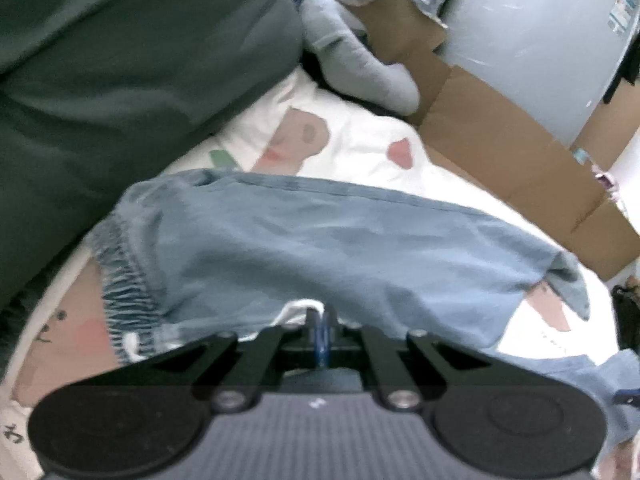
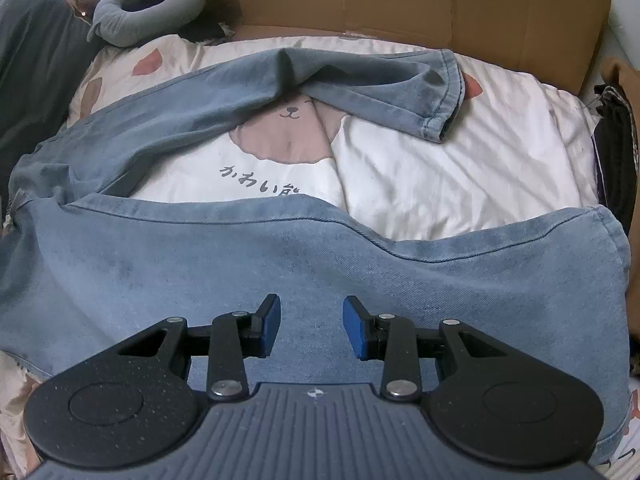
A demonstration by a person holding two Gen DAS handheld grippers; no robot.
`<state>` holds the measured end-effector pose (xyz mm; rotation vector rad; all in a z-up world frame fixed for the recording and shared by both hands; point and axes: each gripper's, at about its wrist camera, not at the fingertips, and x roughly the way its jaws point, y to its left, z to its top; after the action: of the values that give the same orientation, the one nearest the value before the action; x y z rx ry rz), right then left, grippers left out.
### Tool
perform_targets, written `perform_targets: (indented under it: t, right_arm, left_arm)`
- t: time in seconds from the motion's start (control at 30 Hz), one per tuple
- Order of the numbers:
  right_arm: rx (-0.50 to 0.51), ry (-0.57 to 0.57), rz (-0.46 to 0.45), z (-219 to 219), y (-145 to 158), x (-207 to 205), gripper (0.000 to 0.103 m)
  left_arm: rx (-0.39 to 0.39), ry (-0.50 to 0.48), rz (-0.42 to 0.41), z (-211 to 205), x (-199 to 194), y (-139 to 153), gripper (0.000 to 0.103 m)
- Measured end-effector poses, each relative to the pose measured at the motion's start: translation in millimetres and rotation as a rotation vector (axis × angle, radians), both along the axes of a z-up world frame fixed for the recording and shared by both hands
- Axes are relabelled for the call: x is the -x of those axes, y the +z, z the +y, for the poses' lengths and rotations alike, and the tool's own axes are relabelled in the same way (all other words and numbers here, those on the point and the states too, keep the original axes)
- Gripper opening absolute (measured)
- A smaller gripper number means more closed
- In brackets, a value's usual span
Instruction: Fold clothes
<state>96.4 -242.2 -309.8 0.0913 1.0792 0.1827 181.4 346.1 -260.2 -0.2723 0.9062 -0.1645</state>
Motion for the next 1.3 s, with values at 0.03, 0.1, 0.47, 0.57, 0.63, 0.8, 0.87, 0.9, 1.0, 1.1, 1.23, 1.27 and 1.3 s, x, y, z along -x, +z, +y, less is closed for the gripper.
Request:
perform_targets:
  t: [0.03,0.1,0.47,0.57,0.63,0.8,0.87,0.9,1.0,1.1,1.23,1.27,1.3]
  right_arm:
    - [-0.002,-0.002,0.000,0,0,0,0.041]
    - [-0.004,-0.005,0.000,-1,-1,0,0.041]
    - [-0.024,0.014,-0.001,5,-3,1,0.041]
    - [-0.026,0.017,-0.001,6,-3,1,0.041]
    - [-0.028,0.019,-0.002,7,-2,1,0.041]
    - [-0.033,0.035,-0.010,13,2,-2,0.041]
    - [-0.030,0.051,-0.013,17,4,-4,0.041]
    - [-0.028,0.060,-0.015,20,6,-5,0.041]
    - [-0.016,0.091,-0.021,28,11,-12,0.041]
    - [-0.002,0.124,-0.029,38,16,-20,0.041]
    - [-0.006,0.163,-0.045,54,28,-31,0.041]
    - [-0.009,0.173,-0.049,59,31,-33,0.041]
    - [-0.011,0.182,-0.053,64,34,-36,0.041]
  left_arm:
    - [0.013,-0.007,0.007,-5,-1,1,0.006]
    - [0.047,-0.031,0.012,-16,1,4,0.033]
    - [0.107,-0.043,0.014,-44,36,14,0.055]
    - [0.107,0.006,0.024,-36,51,19,0.055]
    - [0.090,0.050,0.029,-28,62,21,0.055]
    - [0.039,0.172,0.037,-5,93,27,0.053]
    - [0.002,0.255,0.031,5,107,28,0.047]
    - [-0.021,0.300,0.027,10,114,28,0.042]
    - [-0.050,0.403,0.022,23,137,24,0.038]
    - [-0.045,0.473,0.044,31,153,15,0.038]
    - [-0.019,0.534,0.075,36,171,0,0.041]
    - [-0.003,0.549,0.077,36,175,-4,0.044]
    - [0.013,0.563,0.078,36,178,-8,0.049]
